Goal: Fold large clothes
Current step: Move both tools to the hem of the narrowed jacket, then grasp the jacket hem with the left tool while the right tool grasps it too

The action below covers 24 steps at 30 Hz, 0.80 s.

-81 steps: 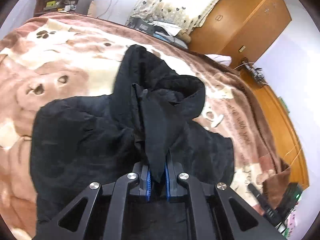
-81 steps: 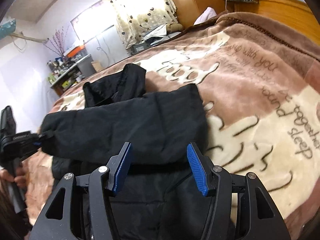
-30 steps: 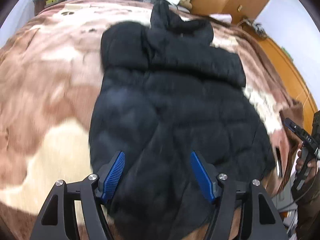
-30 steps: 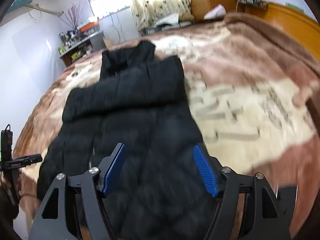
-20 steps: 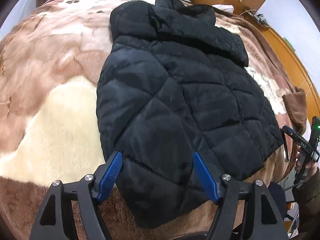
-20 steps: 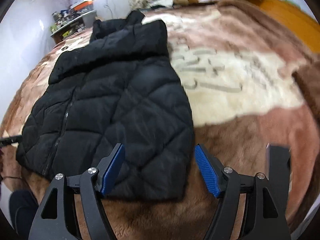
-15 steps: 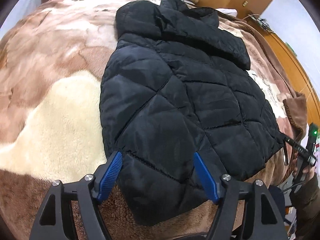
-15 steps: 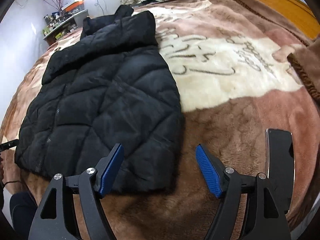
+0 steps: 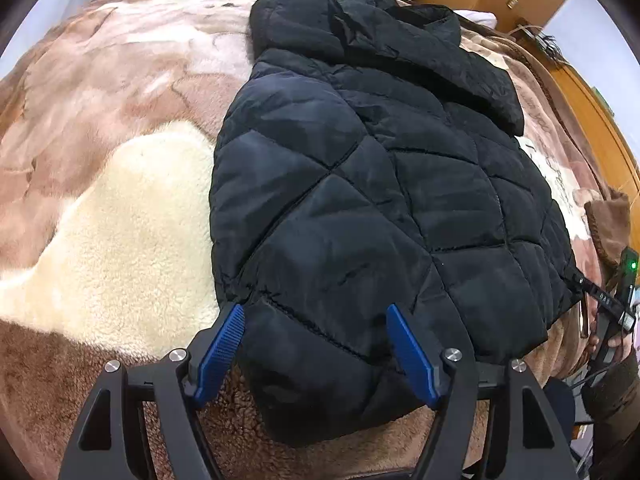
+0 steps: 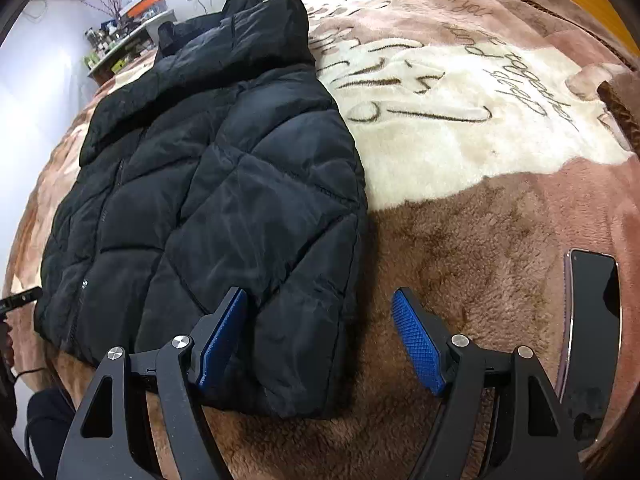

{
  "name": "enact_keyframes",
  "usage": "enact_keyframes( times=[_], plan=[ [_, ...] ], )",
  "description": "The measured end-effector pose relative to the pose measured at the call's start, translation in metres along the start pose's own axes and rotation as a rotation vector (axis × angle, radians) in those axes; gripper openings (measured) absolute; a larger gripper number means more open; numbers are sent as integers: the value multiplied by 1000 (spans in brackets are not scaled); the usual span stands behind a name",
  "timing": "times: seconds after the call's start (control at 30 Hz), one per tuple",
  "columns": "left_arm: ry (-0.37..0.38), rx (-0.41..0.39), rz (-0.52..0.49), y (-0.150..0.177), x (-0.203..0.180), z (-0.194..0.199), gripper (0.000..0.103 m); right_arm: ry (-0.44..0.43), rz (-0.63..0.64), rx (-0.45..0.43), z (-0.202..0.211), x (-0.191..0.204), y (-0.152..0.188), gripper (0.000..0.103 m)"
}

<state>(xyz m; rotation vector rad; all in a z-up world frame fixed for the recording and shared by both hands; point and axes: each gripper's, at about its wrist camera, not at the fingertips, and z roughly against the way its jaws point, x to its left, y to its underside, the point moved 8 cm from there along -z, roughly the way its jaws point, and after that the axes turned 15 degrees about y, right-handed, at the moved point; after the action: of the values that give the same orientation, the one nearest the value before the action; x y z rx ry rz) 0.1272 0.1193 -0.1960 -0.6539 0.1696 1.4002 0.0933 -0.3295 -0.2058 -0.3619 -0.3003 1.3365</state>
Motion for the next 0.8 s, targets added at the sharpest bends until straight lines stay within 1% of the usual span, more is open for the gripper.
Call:
enact_keyframes(
  times=[0.13, 0.27, 0.3, 0.37, 0.5, 0.53, 0.57, 0.6, 0.63, 0.67, 0.7, 0.77, 0.8],
  plan=[
    [-1, 14, 8, -1, 4, -4, 73, -2, -5, 28, -6, -2, 0, 75],
    [-10, 32, 10, 0, 5, -9, 73, -21, -16, 32, -9, -2, 0, 75],
    [-20, 45, 19, 1, 8, -11, 73, -24, -19, 38, -10, -2, 0, 75],
    [-17, 45, 44, 0, 10, -13, 73, -39, -30, 59, -13, -1, 2, 75],
    [-21, 56, 50, 0, 10, -17, 73, -39, -22, 61, -13, -1, 1, 74],
    [-20, 63, 52, 0, 11, -18, 73, -39, -20, 60, -13, -1, 1, 73],
    [-13, 67, 57, -1, 10, -18, 73, -47, -22, 64, -13, 0, 1, 64],
    [3, 60, 72, -1, 10, -19, 70, -63, -25, 69, -13, 2, 1, 53],
    [8, 56, 87, -1, 11, -19, 63, -85, -30, 75, -13, 5, 2, 50],
    [2, 57, 93, 0, 13, -19, 53, -89, -27, 77, -13, 7, 2, 47],
    [-11, 57, 93, 0, 15, -17, 49, -78, -17, 73, -13, 9, 2, 46],
    [-3, 47, 99, 0, 16, -13, 39, -59, 9, 61, -11, 13, 2, 43],
    [2, 43, 106, 0, 17, -11, 37, -57, 10, 61, -11, 14, 1, 42]
  ],
)
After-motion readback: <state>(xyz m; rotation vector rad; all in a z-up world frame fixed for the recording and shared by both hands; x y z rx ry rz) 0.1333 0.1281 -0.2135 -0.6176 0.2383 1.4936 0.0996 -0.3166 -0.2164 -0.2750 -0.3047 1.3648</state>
